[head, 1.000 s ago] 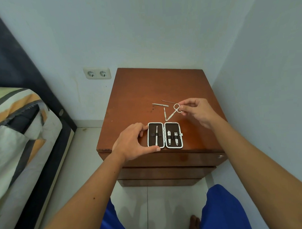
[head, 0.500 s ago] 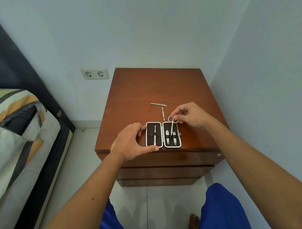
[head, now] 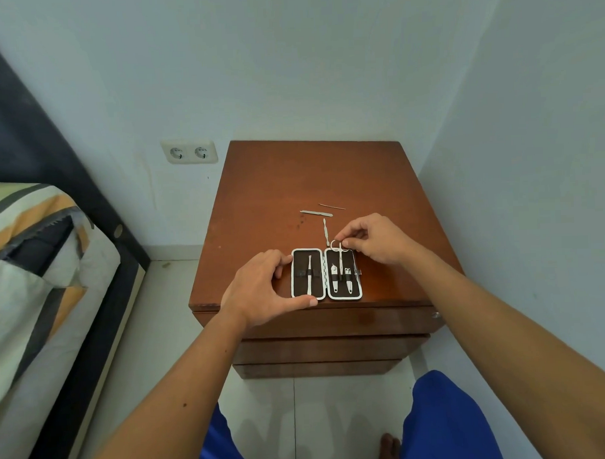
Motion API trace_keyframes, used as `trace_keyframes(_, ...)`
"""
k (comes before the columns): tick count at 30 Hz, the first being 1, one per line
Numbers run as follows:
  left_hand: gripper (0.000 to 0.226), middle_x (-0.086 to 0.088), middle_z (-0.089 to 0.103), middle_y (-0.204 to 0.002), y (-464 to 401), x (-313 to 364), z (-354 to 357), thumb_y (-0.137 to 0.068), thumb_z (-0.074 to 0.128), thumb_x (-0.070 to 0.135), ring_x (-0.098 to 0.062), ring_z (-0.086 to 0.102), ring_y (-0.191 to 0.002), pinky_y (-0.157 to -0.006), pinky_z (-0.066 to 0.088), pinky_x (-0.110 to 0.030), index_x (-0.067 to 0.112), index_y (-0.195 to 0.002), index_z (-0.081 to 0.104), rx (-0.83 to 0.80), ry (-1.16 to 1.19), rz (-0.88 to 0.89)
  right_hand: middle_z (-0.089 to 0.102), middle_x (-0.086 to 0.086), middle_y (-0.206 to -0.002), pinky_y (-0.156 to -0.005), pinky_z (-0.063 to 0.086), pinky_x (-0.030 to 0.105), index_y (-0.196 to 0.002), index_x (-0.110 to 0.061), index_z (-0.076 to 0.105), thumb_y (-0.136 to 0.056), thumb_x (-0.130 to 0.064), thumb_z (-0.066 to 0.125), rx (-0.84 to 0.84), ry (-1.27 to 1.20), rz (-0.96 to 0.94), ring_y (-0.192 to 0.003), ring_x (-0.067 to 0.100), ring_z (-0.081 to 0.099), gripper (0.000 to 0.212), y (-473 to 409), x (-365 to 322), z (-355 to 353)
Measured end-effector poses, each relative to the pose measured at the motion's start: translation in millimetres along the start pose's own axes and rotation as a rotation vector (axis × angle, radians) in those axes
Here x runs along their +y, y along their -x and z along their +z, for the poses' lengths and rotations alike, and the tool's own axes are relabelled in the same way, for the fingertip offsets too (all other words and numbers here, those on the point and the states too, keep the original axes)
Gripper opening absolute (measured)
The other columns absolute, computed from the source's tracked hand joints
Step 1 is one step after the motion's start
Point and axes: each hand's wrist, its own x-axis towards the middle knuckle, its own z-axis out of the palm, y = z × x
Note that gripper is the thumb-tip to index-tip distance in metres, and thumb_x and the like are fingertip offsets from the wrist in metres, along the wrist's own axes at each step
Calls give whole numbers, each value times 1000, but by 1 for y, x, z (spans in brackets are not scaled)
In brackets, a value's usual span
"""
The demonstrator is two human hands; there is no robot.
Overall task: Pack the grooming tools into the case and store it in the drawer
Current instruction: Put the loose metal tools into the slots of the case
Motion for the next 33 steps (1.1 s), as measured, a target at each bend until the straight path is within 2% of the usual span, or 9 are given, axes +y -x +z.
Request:
trace_keyframes(3,77,19,57,-95,0,-1,1,-60,77,89,-5,57,-90,-71,50,-25,35,-111,57,-2,-1,-8,77,-13,-91,-75,52,19,-104,-26,83,-98,-15,72,49,-35,15,-83,4,68,17,-1,1,2)
trace_keyframes(7,76,18,56,-95,1,-1,0,-60,78,88,-5,56,-91,-72,49,-25,37,-112,56,4,-1,-3,79,-7,-93,-82,58,27,-100,-29,83,-97,-18,73,95,-102,44,-89,12,72,15,-5,4,5)
trace_keyframes(12,74,18,56,-94,0,1,0,-61,79,86,-5,56,-90,-71,48,-25,35,-110,57,-1,-6,-5,80,-12,-96,-83,57,22,-99,-31,84,-96,-19,74,73,-74,15,-90,6,72,16,-2,5,9)
trace_keyframes(17,76,18,55,-94,0,1,0,-61,78,87,-6,56,-90,-71,49,-25,34,-112,58,-3,-10,-5,78,-11,-100,-83,55,21,-101,-28,83,-94,-19,76,114,-51,-11,-93,10,71,14,5,7,11)
trace_keyframes(22,72,20,55,-94,1,1,0,-62,80,85,-6,56,-90,-70,44,-22,36,-111,56,0,-4,-3,78,-8,-100,-88,60,31,-99,-27,83,-94,-17,75,203,-61,-30,-92,11,72,14,7,8,18)
trace_keyframes(29,73,17,54,-91,0,0,0,-60,81,84,-5,55,-89,-71,45,-25,36,-108,57,18,-3,6,78,-8,-97,-86,59,27,-99,-23,84,-93,-14,75,257,-73,-39,-90,12,72,14,8,7,20)
trace_keyframes(33,72,17,55,-92,1,1,0,-62,81,84,-6,55,-89,-72,47,-26,36,-109,57,13,-6,14,78,-8,-98,-82,57,23,-99,-26,83,-93,-15,76,217,-62,-61,-89,13,71,14,11,7,21)
